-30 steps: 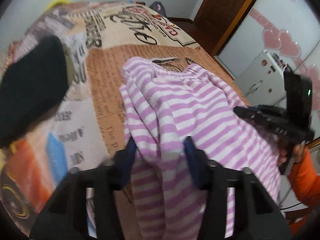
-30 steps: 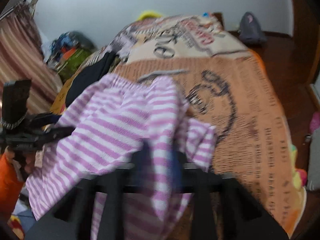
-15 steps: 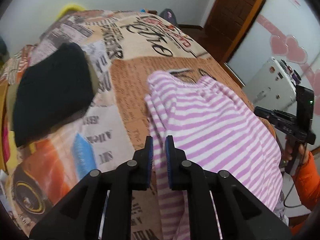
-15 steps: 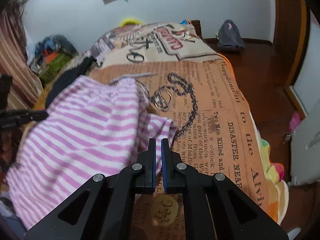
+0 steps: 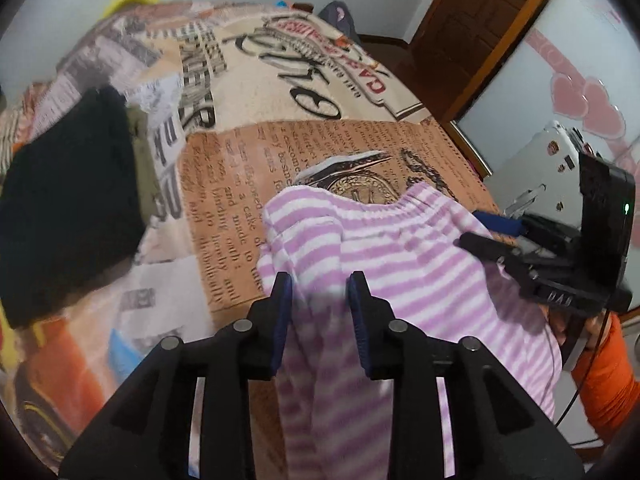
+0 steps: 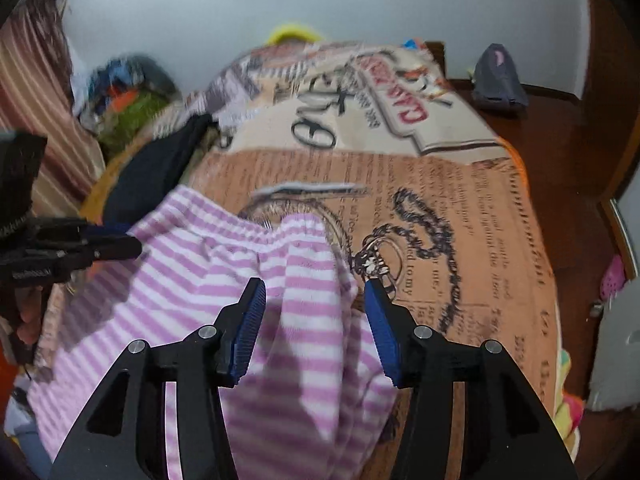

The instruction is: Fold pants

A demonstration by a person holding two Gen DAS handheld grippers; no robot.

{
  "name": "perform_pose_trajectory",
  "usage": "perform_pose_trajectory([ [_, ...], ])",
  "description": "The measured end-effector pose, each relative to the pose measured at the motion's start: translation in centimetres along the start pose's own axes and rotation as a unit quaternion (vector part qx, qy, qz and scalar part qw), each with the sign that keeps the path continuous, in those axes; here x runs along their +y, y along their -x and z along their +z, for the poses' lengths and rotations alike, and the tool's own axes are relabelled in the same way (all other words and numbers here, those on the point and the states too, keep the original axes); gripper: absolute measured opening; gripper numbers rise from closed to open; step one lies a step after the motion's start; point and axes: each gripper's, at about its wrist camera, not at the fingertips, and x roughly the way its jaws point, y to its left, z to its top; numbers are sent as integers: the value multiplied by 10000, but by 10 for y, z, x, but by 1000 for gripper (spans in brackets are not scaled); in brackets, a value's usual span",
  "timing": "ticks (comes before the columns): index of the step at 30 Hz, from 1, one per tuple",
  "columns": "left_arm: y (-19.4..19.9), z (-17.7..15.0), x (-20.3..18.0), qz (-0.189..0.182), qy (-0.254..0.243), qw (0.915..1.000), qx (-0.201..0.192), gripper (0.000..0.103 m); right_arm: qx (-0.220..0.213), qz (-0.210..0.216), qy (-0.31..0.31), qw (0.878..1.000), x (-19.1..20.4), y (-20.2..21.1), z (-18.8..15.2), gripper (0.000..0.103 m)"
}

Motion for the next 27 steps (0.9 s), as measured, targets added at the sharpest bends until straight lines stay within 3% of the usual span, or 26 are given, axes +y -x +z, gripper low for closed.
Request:
perform_pose_trajectory([
  [3, -7, 0, 5, -29, 17, 10000, -85, 24, 205, 197, -56, 9996, -3, -21, -3, 18],
  [6, -2, -1, 8, 79, -52, 9996, -250, 11, -49, 173, 53, 9998, -1, -18, -8, 7],
  [9, -2, 1, 14, 210, -18, 9996, -181, 10, -294, -123, 103, 9994, -2, -10, -7, 6],
  [12, 3, 0, 12, 427, -111, 9989, -152, 10, -125, -238, 84, 9996, -6, -10, -7, 6],
  [14, 15, -1, 10, 632, -184, 9975, -249, 10, -189, -588, 297, 9977, -1, 0, -10, 6],
  [16, 34, -5, 12, 831, -123, 9958, -374, 10, -199, -727, 323, 9966, -2, 14, -11, 9],
  [18, 53, -12, 14, 795, -66, 9958, -447, 10, -248, -674, 284, 9970, -5, 33, -16, 11],
  [20, 76, -26, 13, 749, -35, 9957, -546, 14, -315, -579, 255, 9975, -6, 58, -26, 23],
  [22, 93, -40, 9, 695, -71, 9957, -614, 30, -446, -595, 242, 9969, -4, 81, -38, 49],
  [23, 102, -50, 7, 670, -104, 9955, -660, 37, -551, -598, 243, 9964, -2, 93, -47, 54],
  [25, 112, -66, 0, 653, -147, 9949, -751, 60, -647, -585, 180, 9960, 1, 109, -60, 67],
  [27, 117, -85, -8, 599, -187, 9949, -792, 65, -613, -519, 42, 9968, 3, 117, -72, 70],
])
